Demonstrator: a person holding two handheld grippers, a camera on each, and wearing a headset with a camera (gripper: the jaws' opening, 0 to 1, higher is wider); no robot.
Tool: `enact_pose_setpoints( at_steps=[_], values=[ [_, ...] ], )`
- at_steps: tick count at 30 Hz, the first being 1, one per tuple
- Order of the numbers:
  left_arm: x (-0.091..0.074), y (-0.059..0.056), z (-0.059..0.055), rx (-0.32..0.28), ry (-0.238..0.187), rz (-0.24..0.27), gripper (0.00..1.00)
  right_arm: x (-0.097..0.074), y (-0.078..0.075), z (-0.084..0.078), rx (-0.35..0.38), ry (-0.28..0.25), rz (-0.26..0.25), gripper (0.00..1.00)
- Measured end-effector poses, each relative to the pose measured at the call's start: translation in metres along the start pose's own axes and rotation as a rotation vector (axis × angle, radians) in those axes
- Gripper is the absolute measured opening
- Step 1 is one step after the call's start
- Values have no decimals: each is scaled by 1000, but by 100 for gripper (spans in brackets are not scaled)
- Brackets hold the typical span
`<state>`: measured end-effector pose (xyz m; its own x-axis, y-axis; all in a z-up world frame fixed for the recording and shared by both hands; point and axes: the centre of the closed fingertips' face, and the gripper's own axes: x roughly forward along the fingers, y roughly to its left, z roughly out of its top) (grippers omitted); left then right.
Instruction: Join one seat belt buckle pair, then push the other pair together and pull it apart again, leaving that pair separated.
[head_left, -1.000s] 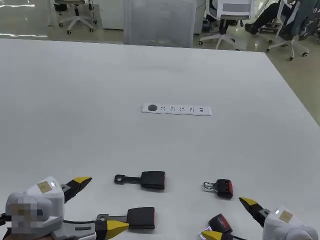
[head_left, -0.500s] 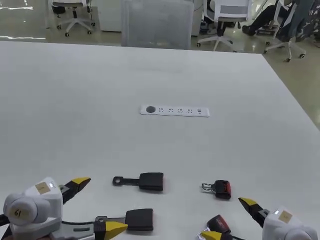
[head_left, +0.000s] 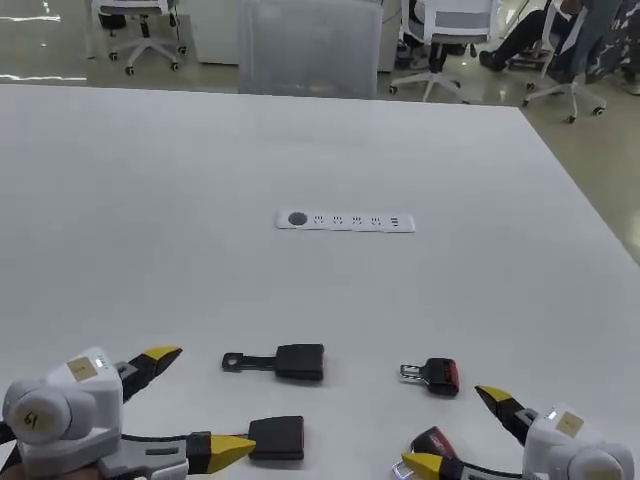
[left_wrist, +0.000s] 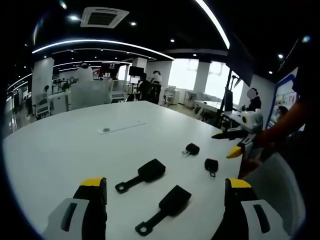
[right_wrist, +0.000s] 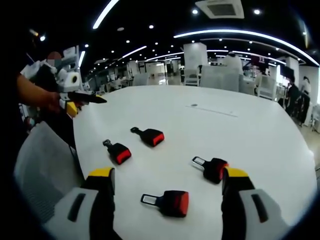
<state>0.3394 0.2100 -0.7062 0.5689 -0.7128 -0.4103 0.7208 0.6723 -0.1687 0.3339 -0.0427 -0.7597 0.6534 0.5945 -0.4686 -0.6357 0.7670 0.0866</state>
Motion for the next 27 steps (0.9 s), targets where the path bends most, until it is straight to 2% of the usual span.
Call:
enact_pose_setpoints(
  at_steps=[10,27],
  values=[
    [-1,1,-3,-3,8,10,100,1,-3,1,3,-8,-6,91],
    [0,-7,3,0,1,-2,100,2,-2,11,-11,-32,-2,92]
  ],
)
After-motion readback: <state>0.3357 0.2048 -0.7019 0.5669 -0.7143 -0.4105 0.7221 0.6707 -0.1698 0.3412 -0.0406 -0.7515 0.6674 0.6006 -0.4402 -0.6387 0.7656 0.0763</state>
